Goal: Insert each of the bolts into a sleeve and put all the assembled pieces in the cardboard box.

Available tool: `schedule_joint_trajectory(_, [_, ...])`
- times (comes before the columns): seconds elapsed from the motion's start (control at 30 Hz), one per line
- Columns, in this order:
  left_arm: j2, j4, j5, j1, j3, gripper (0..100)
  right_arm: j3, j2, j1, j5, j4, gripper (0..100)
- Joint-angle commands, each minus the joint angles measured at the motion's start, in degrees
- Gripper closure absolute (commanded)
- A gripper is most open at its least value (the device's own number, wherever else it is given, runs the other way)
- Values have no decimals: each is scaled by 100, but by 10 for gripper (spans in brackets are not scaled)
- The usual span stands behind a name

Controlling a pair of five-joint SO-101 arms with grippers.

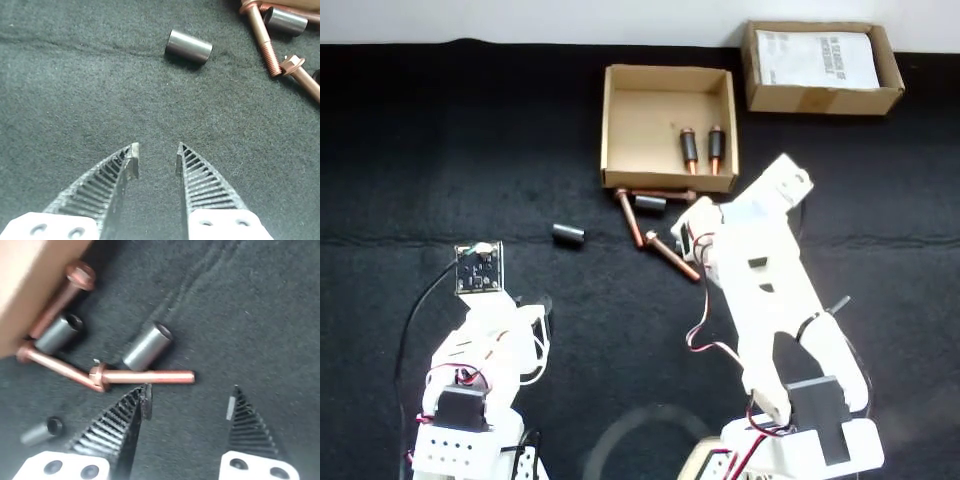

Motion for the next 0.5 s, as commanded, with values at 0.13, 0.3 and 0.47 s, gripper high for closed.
schedule_joint_trajectory(0.13, [-84, -26, -44, 110, 110, 860, 40, 66, 40, -35, -620, 750])
schedule_joint_trajectory(0.3, [-84, -26, -44, 110, 110, 860, -13, 602, 40, -70, -998, 772])
schedule_joint_trajectory(0.47, [-84, -18, -44, 110, 110, 860, -31, 1112, 31, -35, -1305, 844])
